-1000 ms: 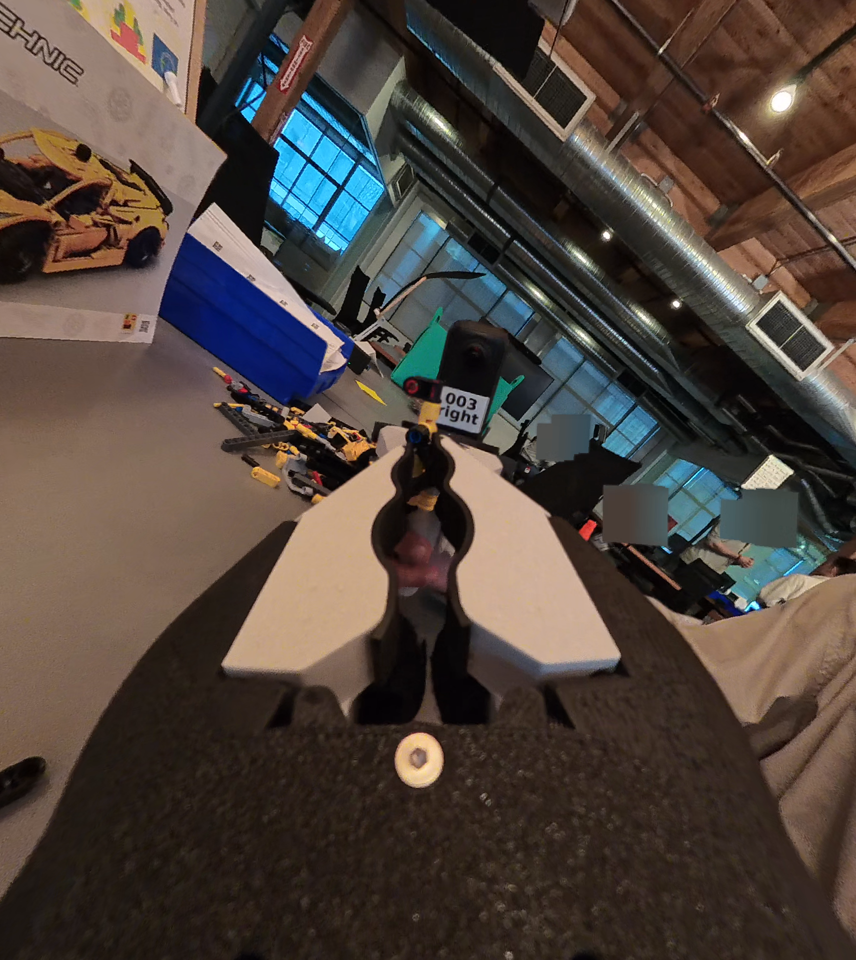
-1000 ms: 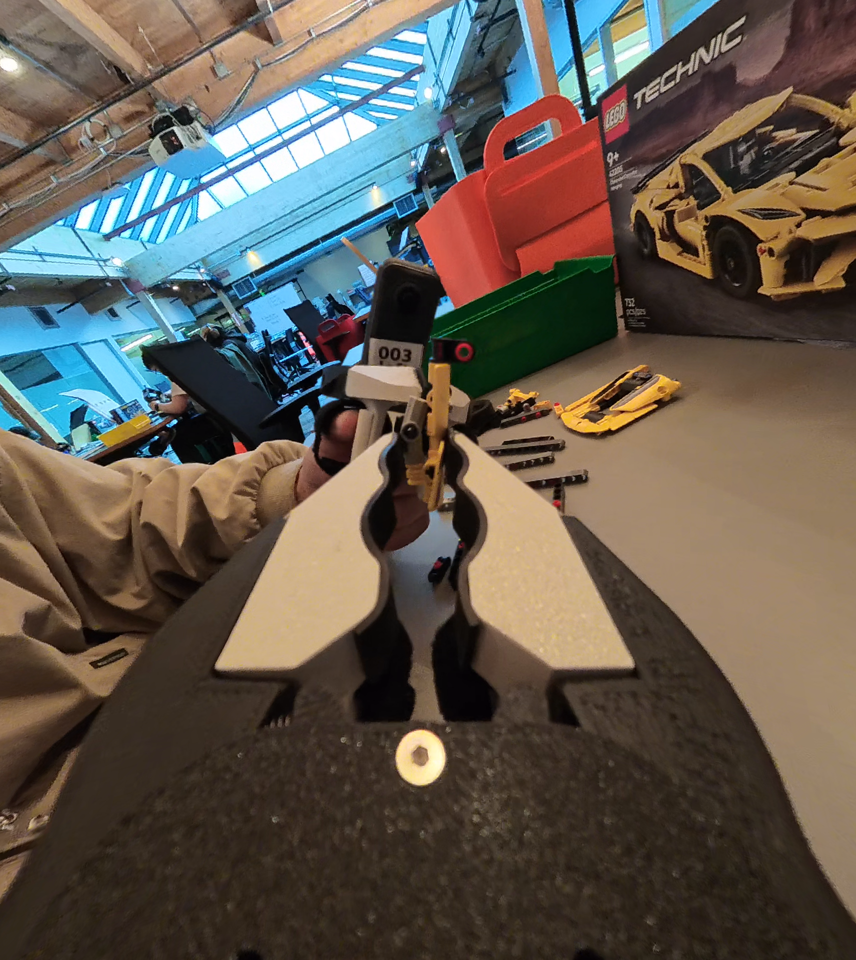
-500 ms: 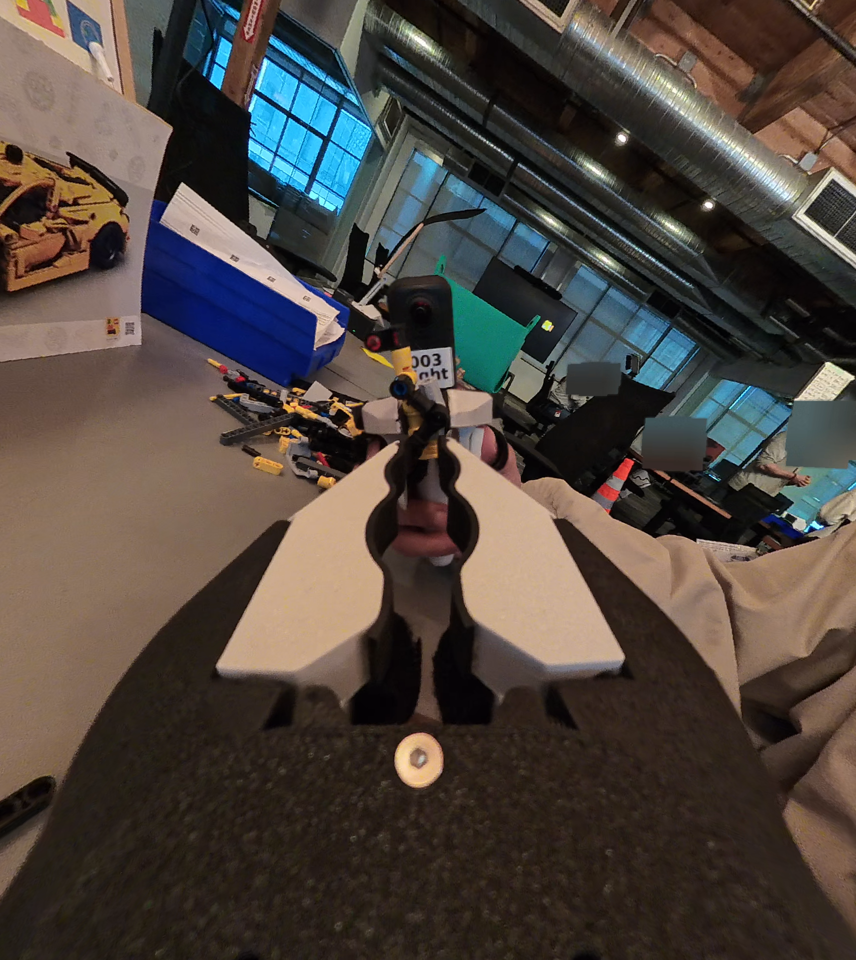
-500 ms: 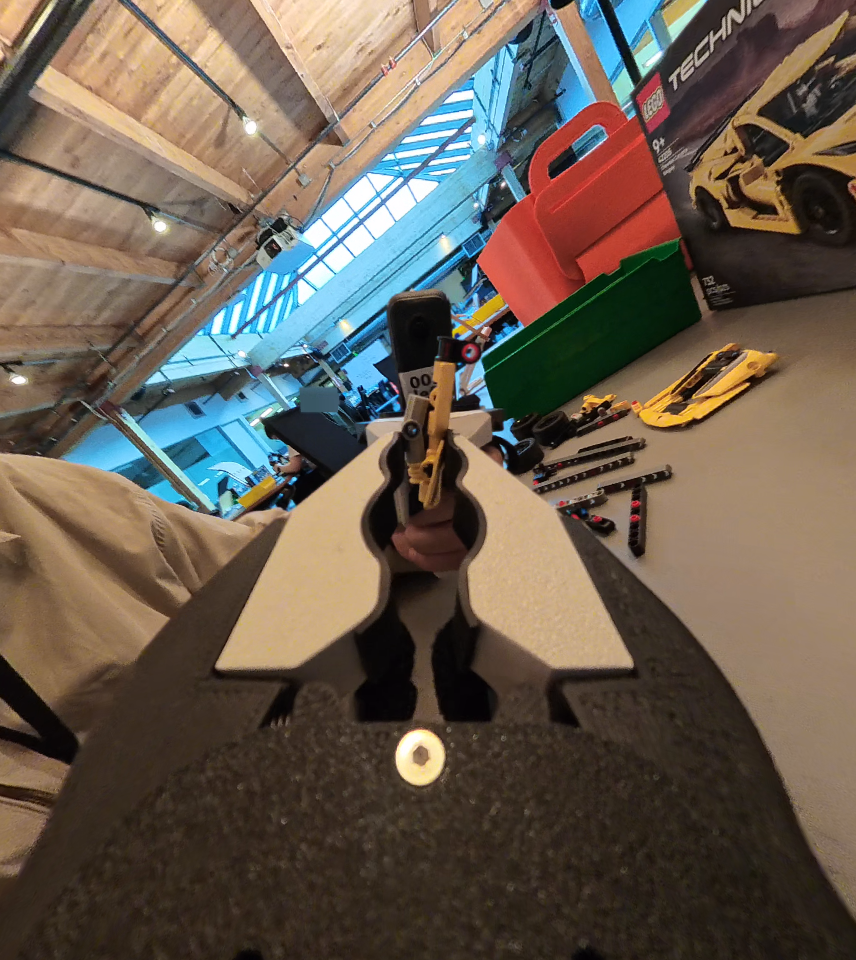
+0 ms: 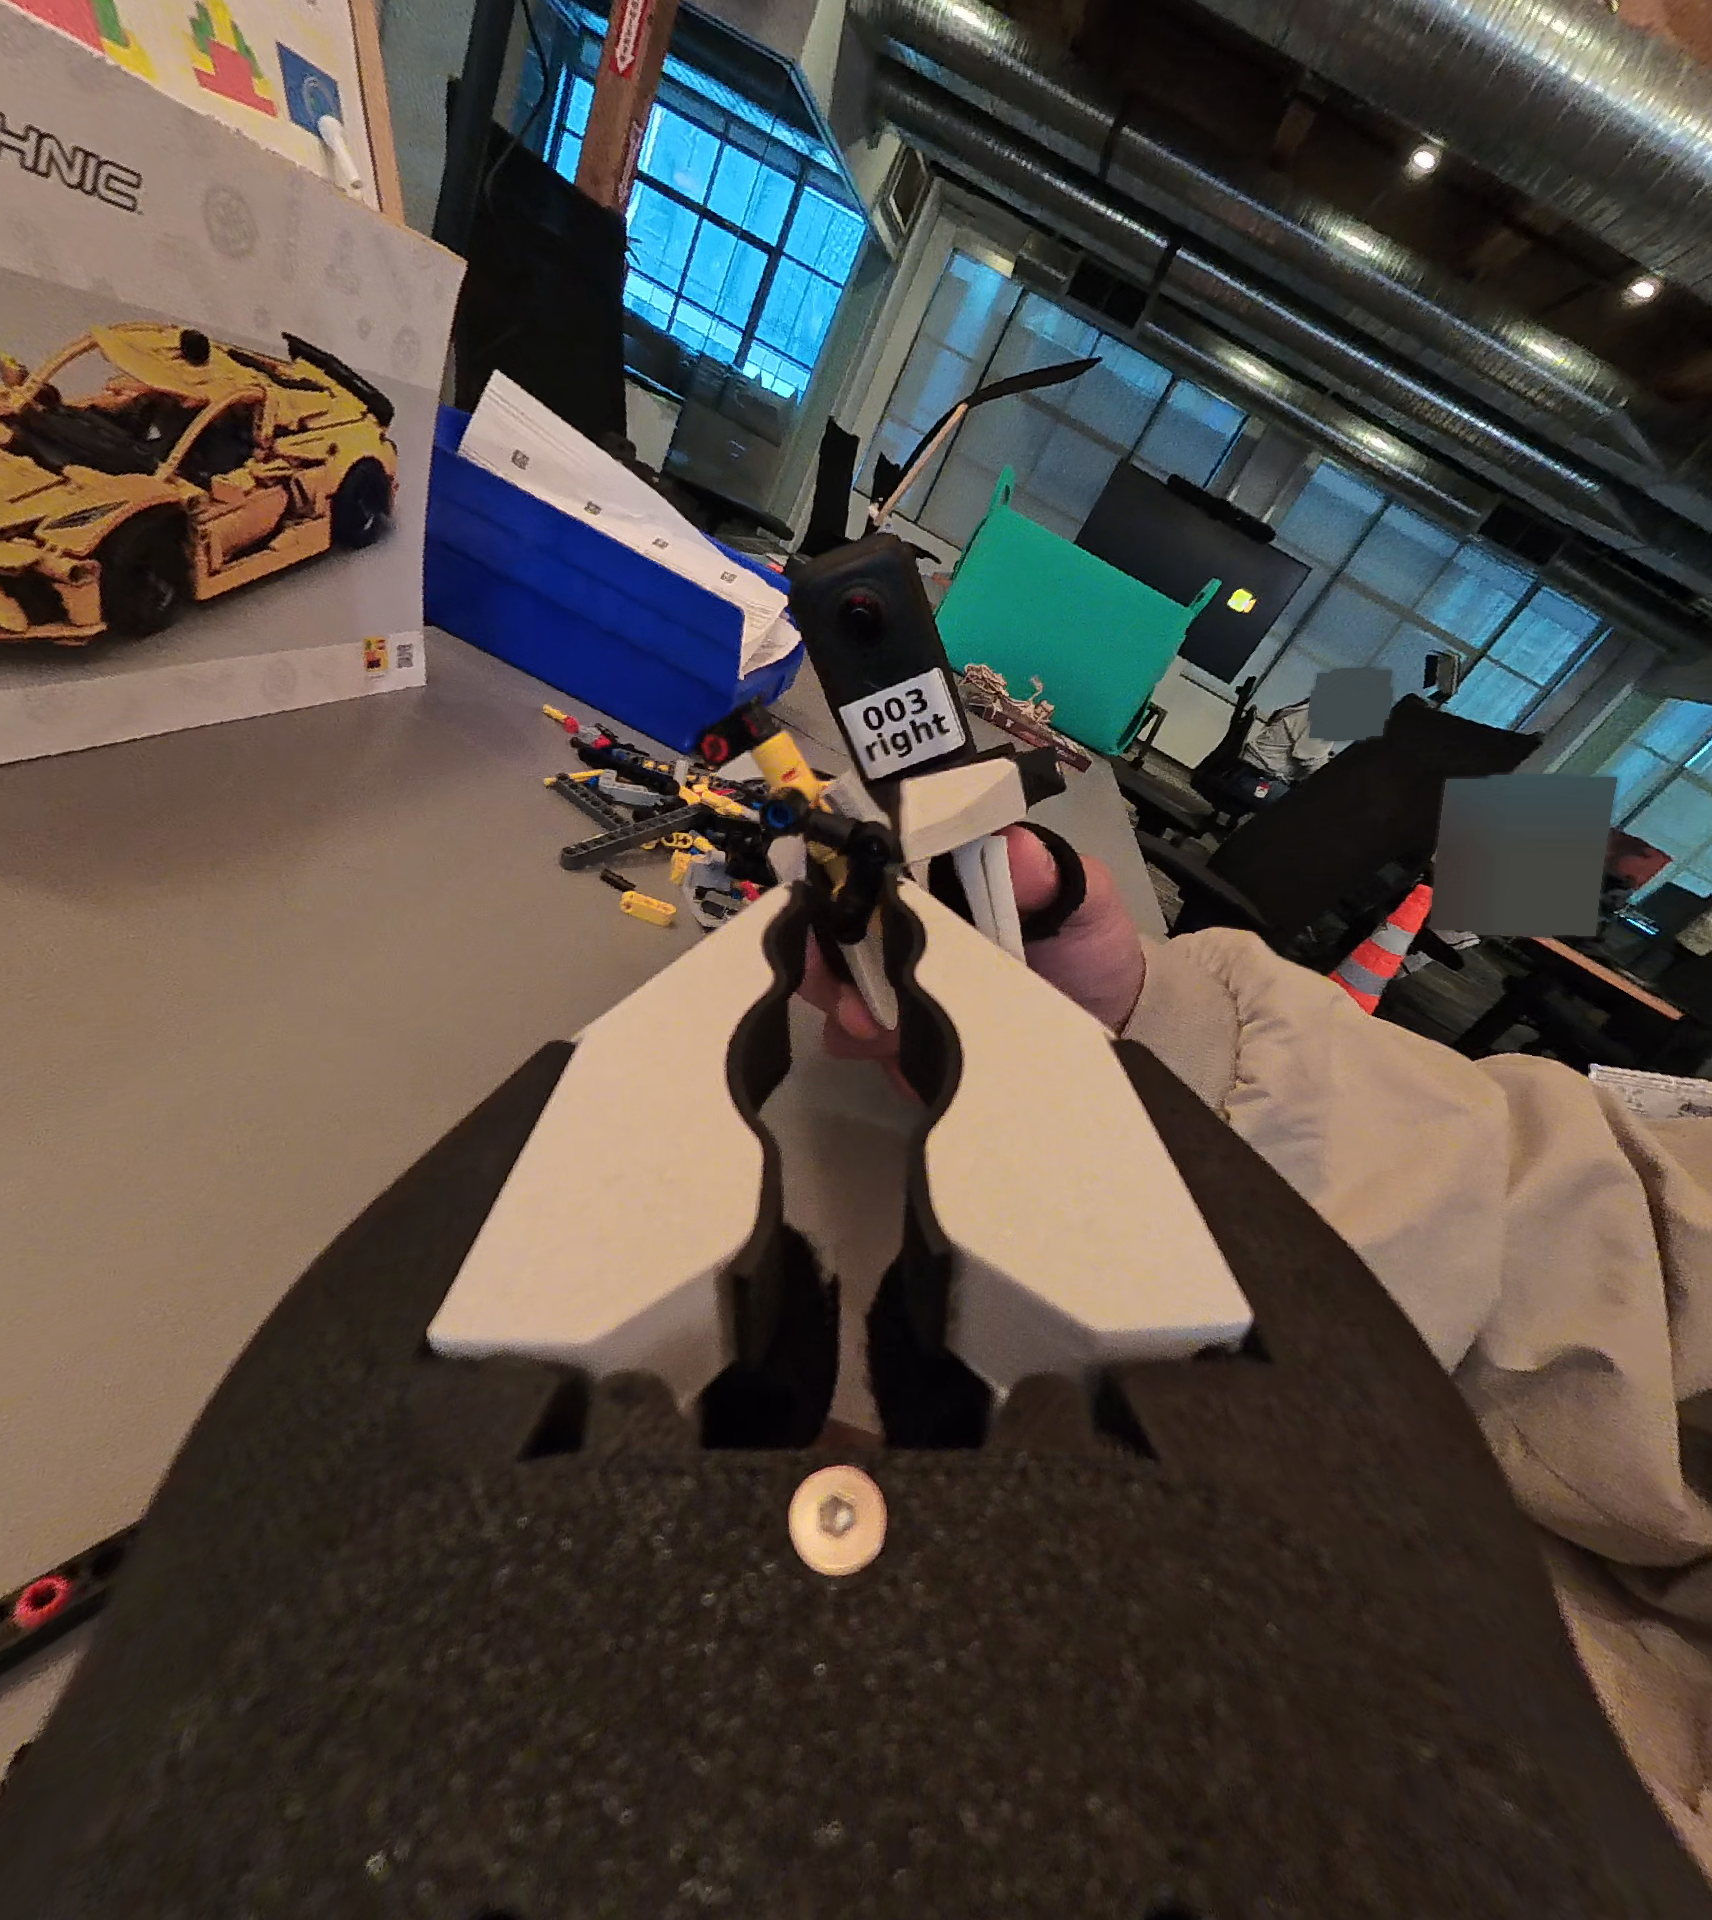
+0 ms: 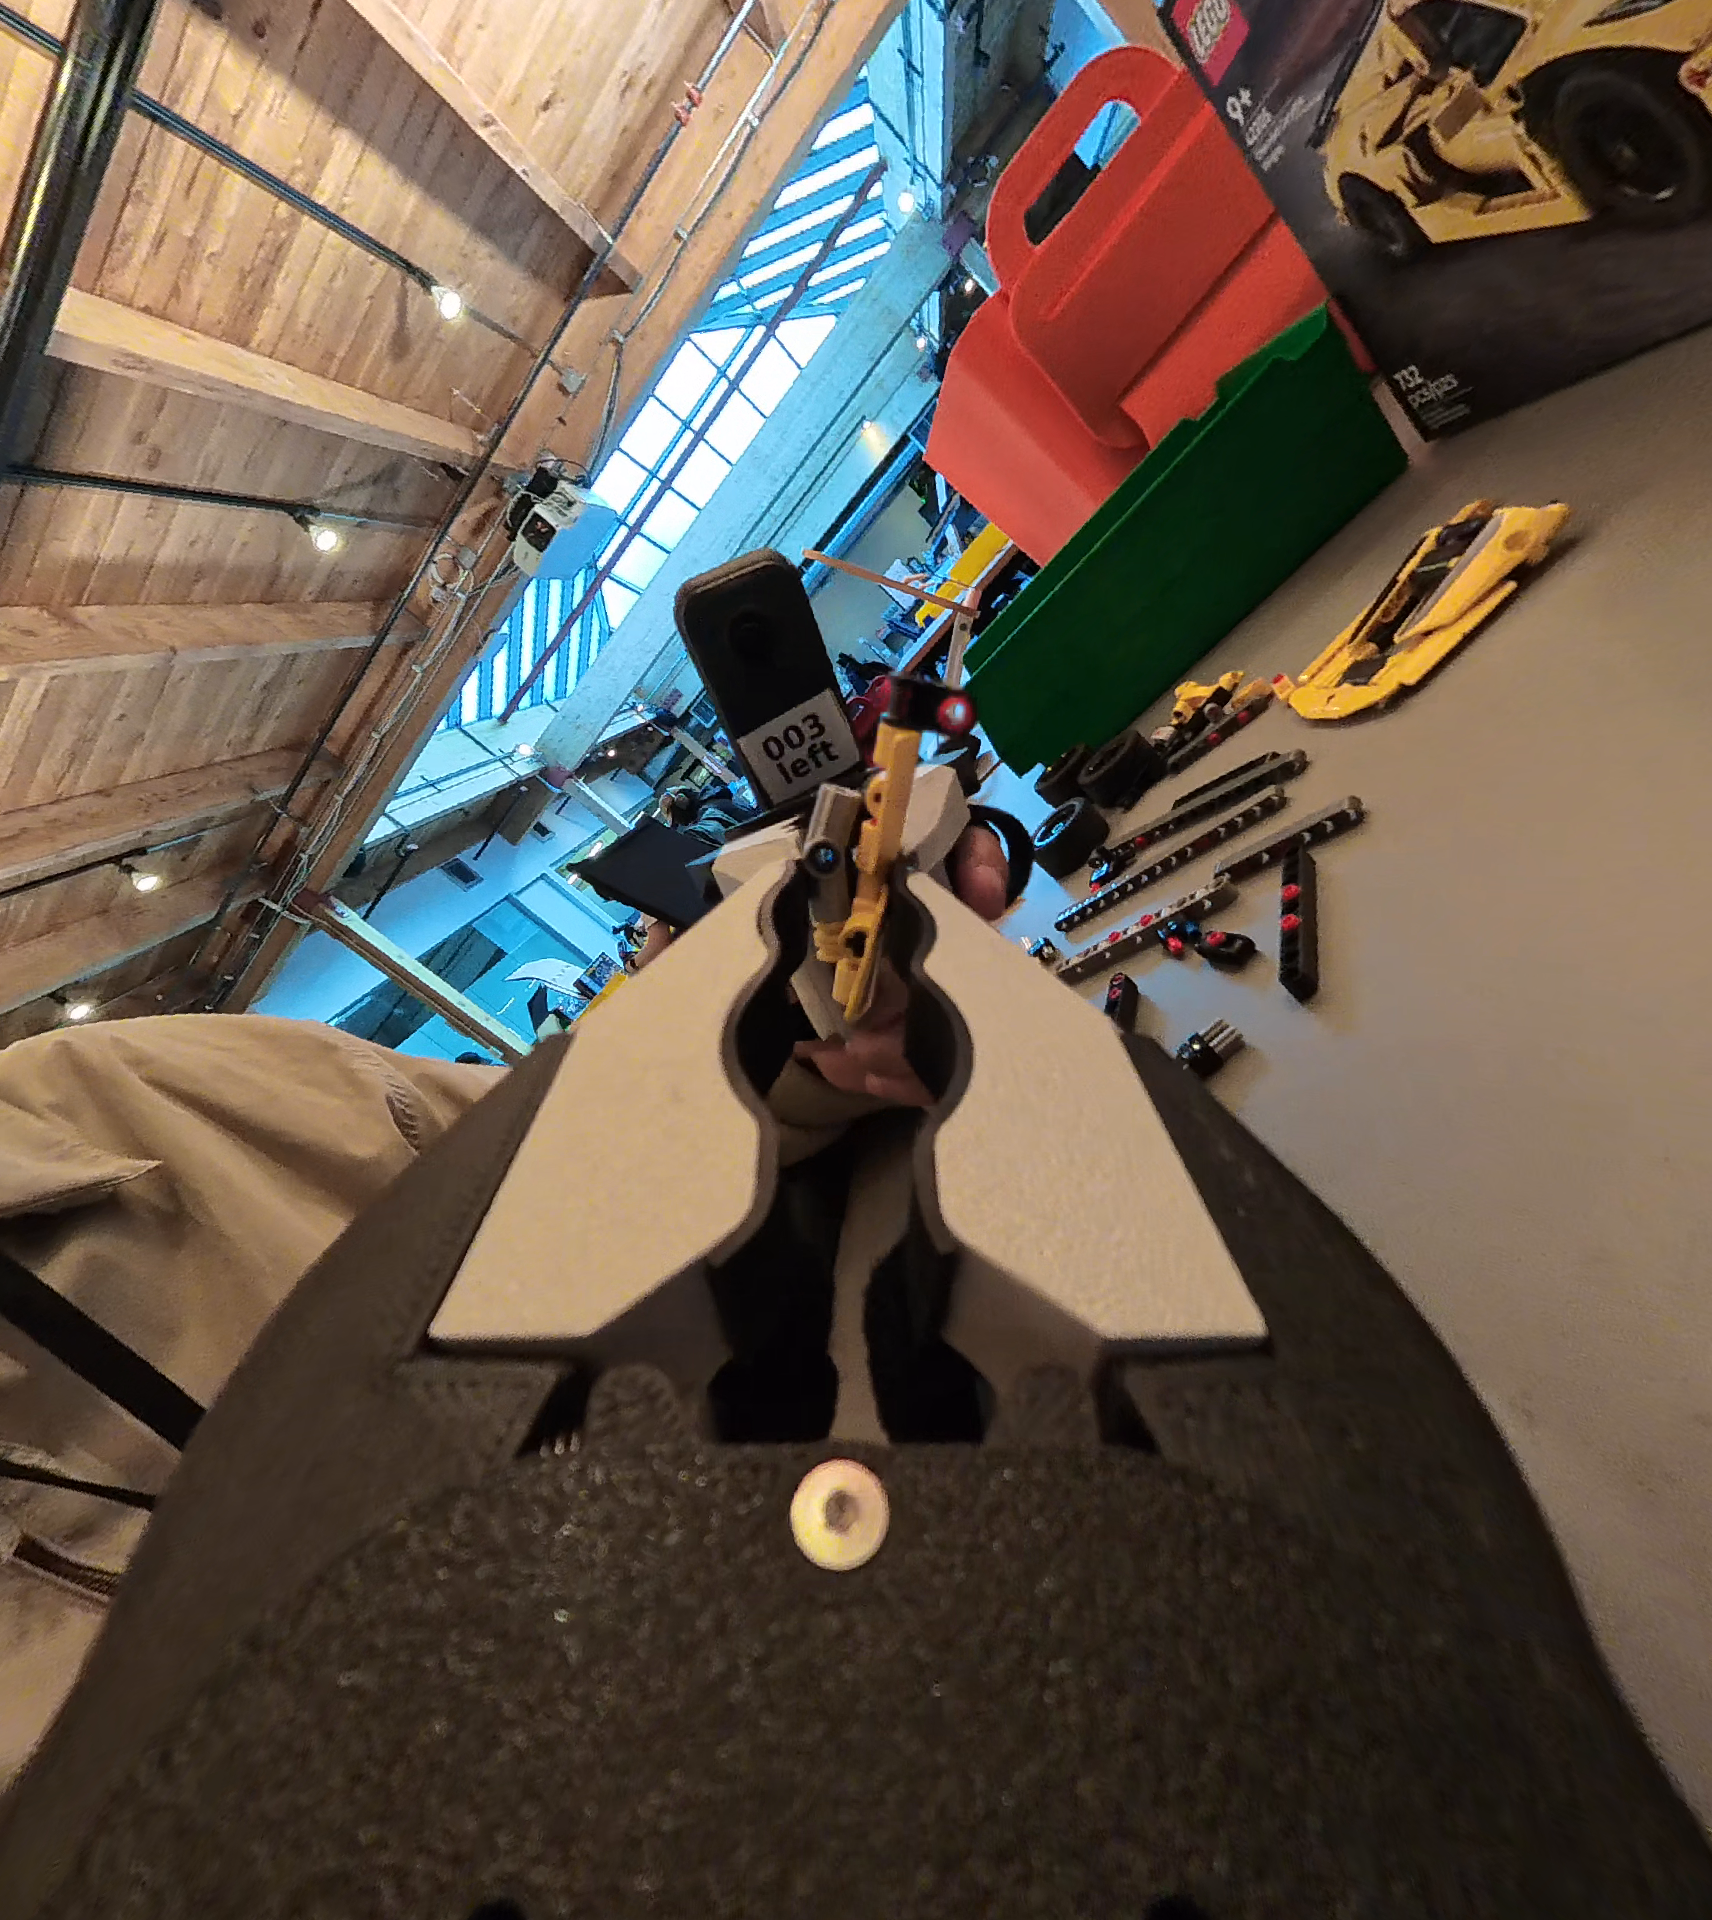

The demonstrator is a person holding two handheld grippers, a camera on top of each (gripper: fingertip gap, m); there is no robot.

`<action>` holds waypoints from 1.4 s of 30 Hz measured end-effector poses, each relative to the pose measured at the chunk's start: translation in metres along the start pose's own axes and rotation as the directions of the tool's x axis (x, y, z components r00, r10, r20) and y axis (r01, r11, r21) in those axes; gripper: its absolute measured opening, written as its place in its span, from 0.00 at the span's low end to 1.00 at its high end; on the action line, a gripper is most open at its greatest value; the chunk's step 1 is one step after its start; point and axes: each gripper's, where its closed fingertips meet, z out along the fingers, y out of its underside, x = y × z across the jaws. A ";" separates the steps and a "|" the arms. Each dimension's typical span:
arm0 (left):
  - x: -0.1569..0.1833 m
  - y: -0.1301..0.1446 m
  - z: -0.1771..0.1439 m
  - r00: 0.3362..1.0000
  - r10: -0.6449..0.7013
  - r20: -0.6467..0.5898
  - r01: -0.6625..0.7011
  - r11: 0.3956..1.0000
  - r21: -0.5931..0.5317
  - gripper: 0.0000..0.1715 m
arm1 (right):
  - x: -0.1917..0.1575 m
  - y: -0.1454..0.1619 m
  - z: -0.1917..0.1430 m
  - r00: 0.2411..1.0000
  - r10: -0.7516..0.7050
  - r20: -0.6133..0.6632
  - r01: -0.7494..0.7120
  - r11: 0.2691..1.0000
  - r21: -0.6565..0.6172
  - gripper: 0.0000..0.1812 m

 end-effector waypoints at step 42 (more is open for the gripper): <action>0.038 -0.010 -0.011 0.961 0.257 -0.102 -0.256 0.966 0.017 0.07 | -0.039 0.014 0.000 0.977 0.017 0.213 0.007 0.994 -0.111 0.06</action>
